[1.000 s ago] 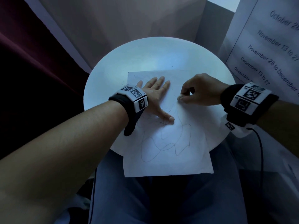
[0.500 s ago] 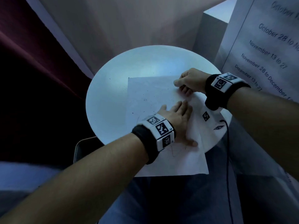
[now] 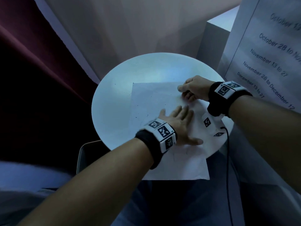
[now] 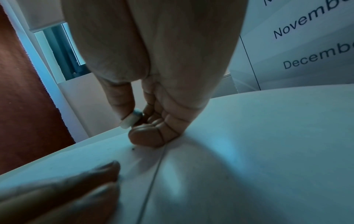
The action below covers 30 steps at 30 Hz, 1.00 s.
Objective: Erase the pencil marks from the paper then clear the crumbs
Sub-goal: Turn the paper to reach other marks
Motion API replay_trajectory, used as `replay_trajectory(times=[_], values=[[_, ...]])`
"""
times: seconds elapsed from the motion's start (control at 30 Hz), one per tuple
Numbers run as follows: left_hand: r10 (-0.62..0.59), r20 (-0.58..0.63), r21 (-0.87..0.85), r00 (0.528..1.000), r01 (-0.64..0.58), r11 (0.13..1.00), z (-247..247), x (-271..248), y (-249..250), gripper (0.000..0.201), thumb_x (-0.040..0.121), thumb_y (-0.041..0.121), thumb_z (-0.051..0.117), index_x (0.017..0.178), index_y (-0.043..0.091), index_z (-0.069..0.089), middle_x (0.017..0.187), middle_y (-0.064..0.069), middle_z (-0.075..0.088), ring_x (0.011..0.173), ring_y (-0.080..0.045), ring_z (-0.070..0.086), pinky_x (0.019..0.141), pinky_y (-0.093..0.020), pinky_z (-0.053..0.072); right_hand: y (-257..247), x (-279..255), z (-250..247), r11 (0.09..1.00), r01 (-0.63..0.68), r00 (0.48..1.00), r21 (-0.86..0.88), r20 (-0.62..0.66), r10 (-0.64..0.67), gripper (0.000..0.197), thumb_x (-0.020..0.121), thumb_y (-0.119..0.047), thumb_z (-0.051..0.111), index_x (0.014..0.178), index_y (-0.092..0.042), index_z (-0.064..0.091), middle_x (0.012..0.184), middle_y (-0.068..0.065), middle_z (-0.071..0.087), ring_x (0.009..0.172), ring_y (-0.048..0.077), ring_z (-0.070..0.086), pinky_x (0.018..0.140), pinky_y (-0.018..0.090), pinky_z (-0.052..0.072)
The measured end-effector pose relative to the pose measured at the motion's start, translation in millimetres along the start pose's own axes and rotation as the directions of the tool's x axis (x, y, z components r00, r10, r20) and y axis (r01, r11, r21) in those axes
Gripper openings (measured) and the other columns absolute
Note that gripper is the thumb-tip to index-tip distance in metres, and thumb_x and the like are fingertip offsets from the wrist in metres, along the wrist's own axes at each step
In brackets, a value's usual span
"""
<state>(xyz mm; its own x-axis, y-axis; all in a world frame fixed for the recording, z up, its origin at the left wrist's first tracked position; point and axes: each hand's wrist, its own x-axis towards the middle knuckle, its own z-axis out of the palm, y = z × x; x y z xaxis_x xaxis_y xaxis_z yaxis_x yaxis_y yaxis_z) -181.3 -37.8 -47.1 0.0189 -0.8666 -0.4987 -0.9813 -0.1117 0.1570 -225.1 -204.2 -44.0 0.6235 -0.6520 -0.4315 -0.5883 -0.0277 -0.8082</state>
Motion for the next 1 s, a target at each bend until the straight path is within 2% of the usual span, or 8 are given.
replay_trajectory(times=[0.2, 0.3, 0.4, 0.5, 0.63, 0.83, 0.93, 1.0], values=[[-0.504, 0.050, 0.034, 0.862, 0.502, 0.864, -10, -17, -52, 0.131, 0.071, 0.095, 0.030, 0.156, 0.005, -0.010, 0.165, -0.014, -0.013, 0.153, -0.027, -0.007, 0.119, -0.059, 0.001, 2, 1, -2, 1.000, -0.003, 1.000, -0.022, 0.006, 0.003, 0.014, 0.088, -0.017, 0.064, 0.077, -0.010, 0.058, 0.070, 0.011, 0.061, 0.057, 0.019, 0.052, 0.053, 0.028, 0.046], [-0.222, -0.069, 0.002, 0.973, 0.223, 0.975, -17, -4, -32, 0.115, 0.081, 0.086, 0.037, 0.158, 0.009, -0.001, 0.167, -0.008, -0.007, 0.153, -0.022, -0.001, 0.120, -0.057, 0.009, -1, 0, -2, 1.000, -0.005, 1.000, -0.025, 0.004, 0.006, 0.016, 0.088, -0.015, 0.063, 0.074, -0.009, 0.057, 0.066, 0.009, 0.059, 0.054, 0.018, 0.049, 0.051, 0.028, 0.043], [0.022, -0.037, 0.024, 0.999, -0.021, 0.999, -16, 17, -5, 0.106, 0.084, 0.083, 0.037, 0.159, 0.023, -0.007, 0.165, -0.001, -0.017, 0.153, -0.019, -0.008, 0.118, -0.060, 0.012, -2, -1, -1, 1.000, -0.013, 1.000, -0.026, -0.005, 0.013, 0.017, 0.089, -0.014, 0.061, 0.074, -0.008, 0.055, 0.063, 0.010, 0.059, 0.049, 0.018, 0.048, 0.050, 0.027, 0.040], [-0.087, 0.028, 0.034, 0.996, 0.086, 0.996, -14, 22, -17, 0.115, 0.078, 0.089, 0.036, 0.155, 0.025, -0.019, 0.162, -0.002, -0.026, 0.151, -0.019, -0.016, 0.118, -0.062, 0.004, -3, -1, 0, 0.999, -0.022, 1.000, -0.033, -0.005, 0.022, 0.016, 0.088, -0.012, 0.060, 0.075, -0.009, 0.053, 0.064, 0.010, 0.056, 0.049, 0.018, 0.045, 0.050, 0.027, 0.037], [-0.443, 0.011, 0.004, 0.896, 0.443, 0.896, -21, 13, -44, 0.128, 0.071, 0.095, 0.032, 0.157, 0.010, -0.010, 0.165, -0.013, -0.014, 0.153, -0.028, -0.008, 0.119, -0.060, 0.000, -3, -1, 0, 0.999, -0.032, 0.999, -0.040, -0.008, 0.032, 0.012, 0.085, -0.012, 0.061, 0.076, -0.010, 0.053, 0.065, 0.009, 0.054, 0.052, 0.017, 0.041, 0.051, 0.028, 0.036], [0.041, -0.105, 0.069, 0.994, -0.034, 0.997, -12, 21, -10, 0.105, 0.083, 0.086, 0.029, 0.158, 0.024, -0.010, 0.165, -0.004, -0.020, 0.152, -0.019, -0.011, 0.118, -0.060, 0.008, -3, -1, 0, 0.998, -0.012, 1.000, -0.063, -0.005, 0.012, 0.016, 0.087, -0.012, 0.060, 0.073, -0.008, 0.053, 0.062, 0.009, 0.056, 0.051, 0.019, 0.045, 0.049, 0.028, 0.037], [-0.214, 0.020, 0.020, 0.977, 0.214, 0.977, -9, 17, -34, 0.116, 0.074, 0.094, 0.028, 0.156, 0.024, -0.017, 0.163, -0.004, -0.024, 0.152, -0.021, -0.016, 0.118, -0.061, -0.001, -2, -1, 0, 0.998, -0.018, 1.000, -0.055, -0.016, 0.017, 0.014, 0.086, -0.013, 0.060, 0.074, -0.010, 0.053, 0.064, 0.009, 0.054, 0.052, 0.018, 0.043, 0.051, 0.028, 0.038], [-0.462, 0.032, 0.014, 0.886, 0.462, 0.887, -15, 10, -48, 0.126, 0.070, 0.097, 0.026, 0.156, 0.015, -0.014, 0.164, -0.011, -0.019, 0.152, -0.027, -0.012, 0.118, -0.060, -0.004, -1, -1, 0, 0.997, -0.018, 1.000, -0.079, -0.024, 0.016, 0.013, 0.085, -0.017, 0.061, 0.075, -0.010, 0.056, 0.065, 0.007, 0.057, 0.053, 0.019, 0.045, 0.053, 0.028, 0.041]])
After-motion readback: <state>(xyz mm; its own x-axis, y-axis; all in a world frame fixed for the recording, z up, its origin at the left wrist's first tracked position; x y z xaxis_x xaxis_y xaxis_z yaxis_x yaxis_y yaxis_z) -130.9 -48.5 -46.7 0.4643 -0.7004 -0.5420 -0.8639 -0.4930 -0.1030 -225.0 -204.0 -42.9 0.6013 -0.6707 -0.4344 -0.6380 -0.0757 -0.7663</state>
